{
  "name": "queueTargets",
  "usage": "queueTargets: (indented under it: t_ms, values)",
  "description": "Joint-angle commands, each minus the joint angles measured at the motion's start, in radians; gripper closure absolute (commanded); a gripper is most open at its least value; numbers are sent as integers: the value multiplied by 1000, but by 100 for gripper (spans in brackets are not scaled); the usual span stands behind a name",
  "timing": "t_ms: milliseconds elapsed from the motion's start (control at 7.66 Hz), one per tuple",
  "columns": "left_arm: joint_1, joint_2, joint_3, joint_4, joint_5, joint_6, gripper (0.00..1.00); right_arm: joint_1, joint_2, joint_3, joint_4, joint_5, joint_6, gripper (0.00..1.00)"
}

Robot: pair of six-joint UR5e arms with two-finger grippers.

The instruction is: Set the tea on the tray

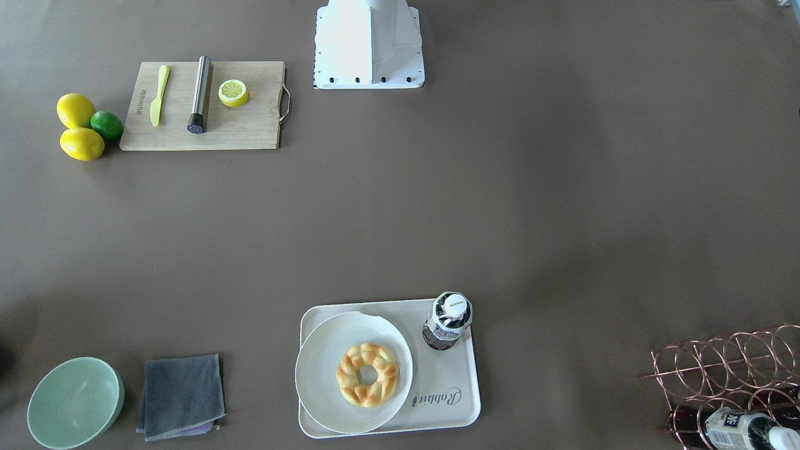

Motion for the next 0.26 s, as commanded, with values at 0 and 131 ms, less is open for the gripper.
queueTargets:
  t_ms: [0, 131]
  values:
    - [0, 7, 0, -1, 0, 0, 3, 0, -1, 3, 1, 0, 0, 0]
    - [0, 7, 0, -1, 0, 0, 3, 0, -1, 3, 1, 0, 0, 0]
